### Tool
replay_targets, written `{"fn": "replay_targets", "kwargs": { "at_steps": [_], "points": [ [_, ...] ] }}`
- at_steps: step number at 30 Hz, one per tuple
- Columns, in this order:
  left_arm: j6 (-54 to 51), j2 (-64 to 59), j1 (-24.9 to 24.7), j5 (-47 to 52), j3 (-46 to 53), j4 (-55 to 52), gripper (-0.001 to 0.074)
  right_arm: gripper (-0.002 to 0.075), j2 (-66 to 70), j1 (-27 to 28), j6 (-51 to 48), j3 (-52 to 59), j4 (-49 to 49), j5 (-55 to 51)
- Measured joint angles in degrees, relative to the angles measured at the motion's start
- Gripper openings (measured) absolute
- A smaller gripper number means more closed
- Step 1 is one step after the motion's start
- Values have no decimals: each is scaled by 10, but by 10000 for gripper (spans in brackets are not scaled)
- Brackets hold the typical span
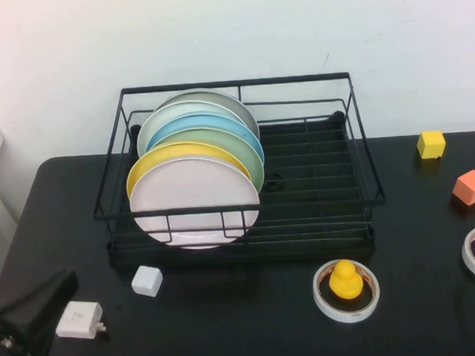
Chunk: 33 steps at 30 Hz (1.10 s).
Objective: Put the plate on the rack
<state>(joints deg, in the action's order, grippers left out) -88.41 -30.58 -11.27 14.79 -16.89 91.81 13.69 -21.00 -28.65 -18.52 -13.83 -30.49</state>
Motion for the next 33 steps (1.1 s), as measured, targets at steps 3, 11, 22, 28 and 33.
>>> {"fn": "replay_targets", "kwargs": {
  "at_steps": [3, 11, 22, 28, 33],
  "points": [
    [0, 3, 0, 7, 11, 9, 0, 0, 0, 0, 0, 0, 0, 0],
    [0, 4, 0, 17, 28, 15, -1, 0, 0, 0, 1, 0, 0, 0],
    [-1, 86, -6, -24, 55, 56, -1, 0, 0, 0, 1, 0, -1, 0],
    [-1, 237, -6, -92, 128, 65, -1, 0, 0, 0, 1, 0, -4, 0],
    [-1, 308, -6, -132, 180, 69, -1, 0, 0, 0, 1, 0, -5, 0]
  ]
}}
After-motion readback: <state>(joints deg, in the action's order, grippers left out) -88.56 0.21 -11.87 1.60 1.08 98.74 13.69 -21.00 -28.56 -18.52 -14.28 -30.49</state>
